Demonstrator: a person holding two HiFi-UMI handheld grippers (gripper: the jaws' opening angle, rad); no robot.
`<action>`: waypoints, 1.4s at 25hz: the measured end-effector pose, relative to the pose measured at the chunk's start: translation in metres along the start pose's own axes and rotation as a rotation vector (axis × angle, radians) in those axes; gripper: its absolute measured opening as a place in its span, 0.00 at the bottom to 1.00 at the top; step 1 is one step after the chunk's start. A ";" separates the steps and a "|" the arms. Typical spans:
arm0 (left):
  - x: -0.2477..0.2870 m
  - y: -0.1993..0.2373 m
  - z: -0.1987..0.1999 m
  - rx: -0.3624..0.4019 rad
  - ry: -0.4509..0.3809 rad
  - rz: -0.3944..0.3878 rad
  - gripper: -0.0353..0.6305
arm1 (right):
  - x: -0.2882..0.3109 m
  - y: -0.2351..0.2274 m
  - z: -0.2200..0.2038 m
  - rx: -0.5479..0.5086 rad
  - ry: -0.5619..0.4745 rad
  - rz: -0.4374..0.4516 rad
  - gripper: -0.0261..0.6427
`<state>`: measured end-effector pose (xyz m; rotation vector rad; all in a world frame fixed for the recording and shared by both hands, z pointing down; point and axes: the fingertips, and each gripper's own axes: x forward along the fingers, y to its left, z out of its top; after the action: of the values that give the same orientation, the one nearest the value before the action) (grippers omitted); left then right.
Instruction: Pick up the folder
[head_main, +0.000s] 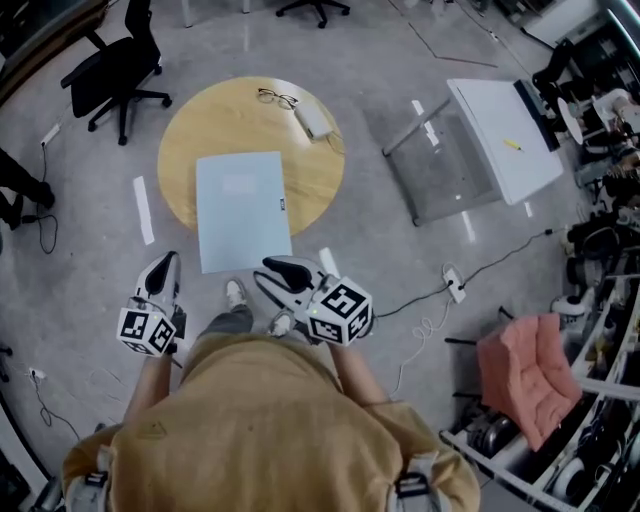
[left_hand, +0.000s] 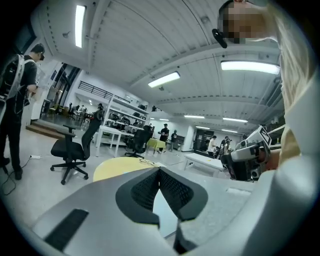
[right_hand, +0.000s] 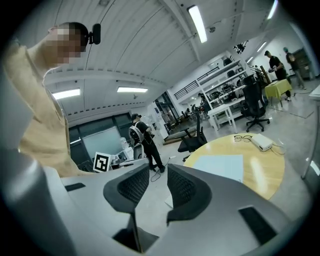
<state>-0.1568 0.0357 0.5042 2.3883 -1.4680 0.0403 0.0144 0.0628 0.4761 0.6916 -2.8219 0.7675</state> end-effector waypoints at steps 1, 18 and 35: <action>0.004 0.005 0.000 -0.004 0.005 -0.007 0.06 | 0.005 -0.003 0.002 0.002 0.000 -0.008 0.20; 0.055 0.079 -0.004 -0.082 0.084 -0.140 0.06 | 0.046 -0.064 0.040 0.065 -0.028 -0.243 0.22; 0.066 0.064 -0.073 -0.213 0.264 -0.191 0.06 | 0.030 -0.127 -0.050 0.374 0.090 -0.189 0.43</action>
<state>-0.1708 -0.0258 0.6029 2.2395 -1.0661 0.1407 0.0469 -0.0208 0.5833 0.9321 -2.5083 1.2692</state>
